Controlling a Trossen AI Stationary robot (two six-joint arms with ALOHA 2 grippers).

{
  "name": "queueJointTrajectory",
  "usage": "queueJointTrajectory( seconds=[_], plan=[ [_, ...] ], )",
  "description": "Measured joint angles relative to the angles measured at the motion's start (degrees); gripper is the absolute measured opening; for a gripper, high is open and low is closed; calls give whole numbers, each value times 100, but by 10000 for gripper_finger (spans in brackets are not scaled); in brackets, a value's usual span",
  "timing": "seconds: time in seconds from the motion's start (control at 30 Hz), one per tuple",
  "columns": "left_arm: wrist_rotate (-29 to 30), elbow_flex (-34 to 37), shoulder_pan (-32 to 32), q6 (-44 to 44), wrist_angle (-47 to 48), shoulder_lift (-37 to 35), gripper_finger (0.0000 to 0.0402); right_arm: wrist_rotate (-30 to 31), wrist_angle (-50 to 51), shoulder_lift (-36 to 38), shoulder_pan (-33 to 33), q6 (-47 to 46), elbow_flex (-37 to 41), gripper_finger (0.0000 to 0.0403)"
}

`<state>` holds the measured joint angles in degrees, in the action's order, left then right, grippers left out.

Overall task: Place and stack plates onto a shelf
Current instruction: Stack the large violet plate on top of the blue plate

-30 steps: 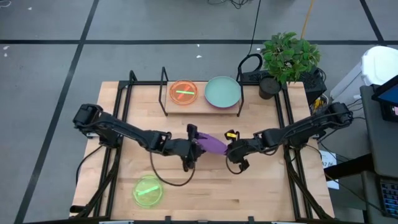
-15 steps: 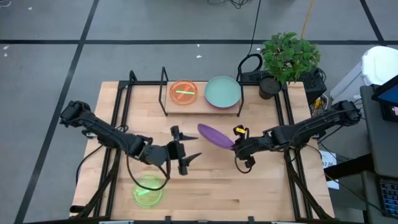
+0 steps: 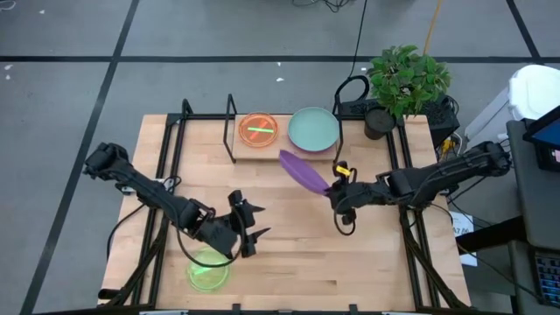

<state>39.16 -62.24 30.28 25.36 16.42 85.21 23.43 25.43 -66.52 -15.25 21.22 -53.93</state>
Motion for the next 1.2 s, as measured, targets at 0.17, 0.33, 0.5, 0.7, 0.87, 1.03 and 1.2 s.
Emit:
queueJointTrajectory(
  seconds=[0.17,0.33,0.5,0.7,0.87,1.03,1.2],
  plan=[
    [-6,2,158,394,43,157,282,232,223,0,295,323,-379,5],
    [-11,4,251,665,57,375,282,235,414,-123,689,643,-763,5],
    [-9,4,260,845,17,585,282,242,513,-524,1168,954,-1210,5],
    [-36,4,265,923,33,734,282,246,816,-1188,1681,1112,-1720,5],
    [-35,4,265,923,25,736,282,868,1081,-1746,1966,1129,-2047,4],
    [-35,4,265,946,26,736,282,1273,1132,-2196,2224,1320,-2213,6],
    [-35,4,265,1044,25,736,282,1440,1129,-2457,2446,1352,-2232,8]
  ],
)
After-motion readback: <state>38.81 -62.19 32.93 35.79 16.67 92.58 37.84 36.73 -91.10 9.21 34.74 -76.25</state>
